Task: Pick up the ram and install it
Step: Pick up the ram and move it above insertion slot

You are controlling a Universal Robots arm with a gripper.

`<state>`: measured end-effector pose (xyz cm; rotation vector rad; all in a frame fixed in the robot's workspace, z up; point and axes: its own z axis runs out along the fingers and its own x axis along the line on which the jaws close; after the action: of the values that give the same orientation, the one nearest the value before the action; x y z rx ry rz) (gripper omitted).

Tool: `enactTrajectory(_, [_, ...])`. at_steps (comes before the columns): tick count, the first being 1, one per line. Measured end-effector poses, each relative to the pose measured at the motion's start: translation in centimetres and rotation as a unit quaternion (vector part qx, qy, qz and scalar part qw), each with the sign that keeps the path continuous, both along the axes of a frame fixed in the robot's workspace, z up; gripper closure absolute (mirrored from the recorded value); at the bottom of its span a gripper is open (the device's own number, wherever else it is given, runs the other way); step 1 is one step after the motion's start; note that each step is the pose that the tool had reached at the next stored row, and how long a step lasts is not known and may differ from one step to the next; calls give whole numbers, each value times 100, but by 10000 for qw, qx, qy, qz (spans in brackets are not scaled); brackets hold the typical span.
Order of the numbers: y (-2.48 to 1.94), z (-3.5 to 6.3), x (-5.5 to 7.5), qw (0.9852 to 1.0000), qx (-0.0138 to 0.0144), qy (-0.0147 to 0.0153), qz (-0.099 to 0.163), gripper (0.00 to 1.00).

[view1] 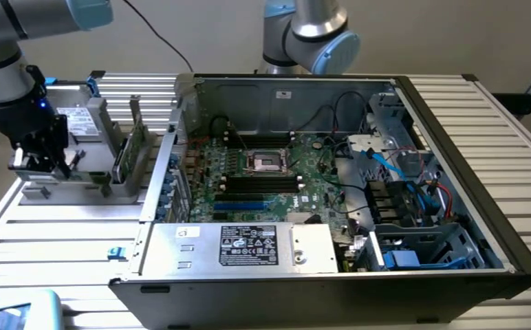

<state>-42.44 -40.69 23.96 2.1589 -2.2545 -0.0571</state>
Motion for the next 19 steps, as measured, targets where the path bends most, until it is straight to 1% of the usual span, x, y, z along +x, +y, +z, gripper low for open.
enactTrajectory(3, [-1, 135, -2, 10000, -1, 0, 43, 85])
enactTrajectory(8, [-1, 342, -13, 9998, -5, 0, 196, 85])
enactTrajectory(13, [-3, 568, -14, 9997, -5, -3, 244, 85])
enactTrajectory(16, [-17, 707, -8, 9997, -5, -3, 261, 85])
enactTrajectory(19, [-61, 842, 40, 9996, 1, -2, 269, 85])
